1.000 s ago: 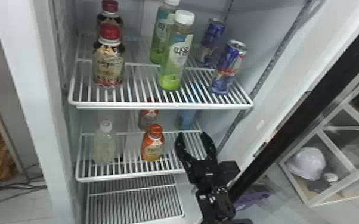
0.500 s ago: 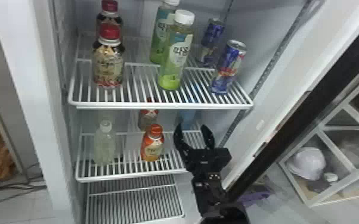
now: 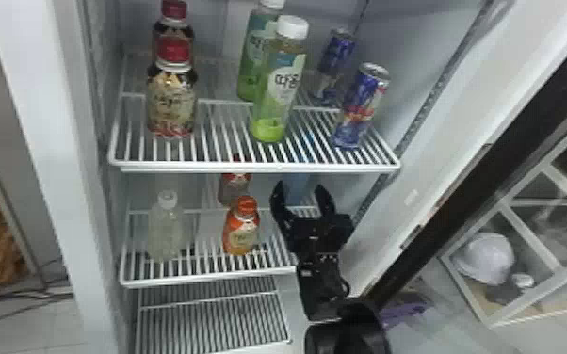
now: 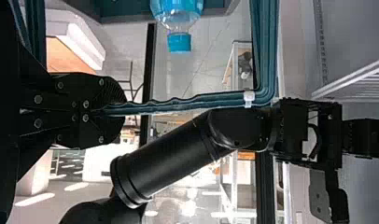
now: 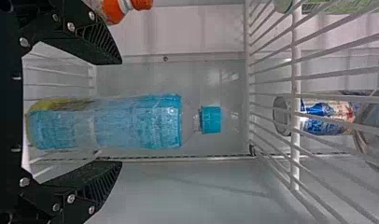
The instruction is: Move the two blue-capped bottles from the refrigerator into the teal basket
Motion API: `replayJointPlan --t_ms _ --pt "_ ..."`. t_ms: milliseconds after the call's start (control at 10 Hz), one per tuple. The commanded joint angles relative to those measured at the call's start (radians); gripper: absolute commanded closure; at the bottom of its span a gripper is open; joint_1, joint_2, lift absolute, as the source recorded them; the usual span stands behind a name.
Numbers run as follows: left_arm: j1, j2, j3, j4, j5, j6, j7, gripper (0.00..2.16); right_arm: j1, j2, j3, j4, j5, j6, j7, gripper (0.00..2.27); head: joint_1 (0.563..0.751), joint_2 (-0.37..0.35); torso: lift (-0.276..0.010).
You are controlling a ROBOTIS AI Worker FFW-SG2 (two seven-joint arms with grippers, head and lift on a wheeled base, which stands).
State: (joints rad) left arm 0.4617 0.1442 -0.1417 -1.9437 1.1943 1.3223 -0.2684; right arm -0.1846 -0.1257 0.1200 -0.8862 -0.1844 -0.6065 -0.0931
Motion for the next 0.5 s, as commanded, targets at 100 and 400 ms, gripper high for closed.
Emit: replayJointPlan --t_ms 100,400 --pt "-0.008 0.000 -0.006 0.006 0.002 -0.002 0.000 1.18 -0.049 -0.009 0.015 0.041 -0.001 0.015 -0.020 0.24 0.695 -0.350 -0.136" --pt "-0.013 0.000 -0.009 0.013 0.005 -0.007 0.000 1.18 -0.095 -0.028 0.043 0.058 -0.015 0.079 -0.025 0.23 0.695 -0.350 -0.136"
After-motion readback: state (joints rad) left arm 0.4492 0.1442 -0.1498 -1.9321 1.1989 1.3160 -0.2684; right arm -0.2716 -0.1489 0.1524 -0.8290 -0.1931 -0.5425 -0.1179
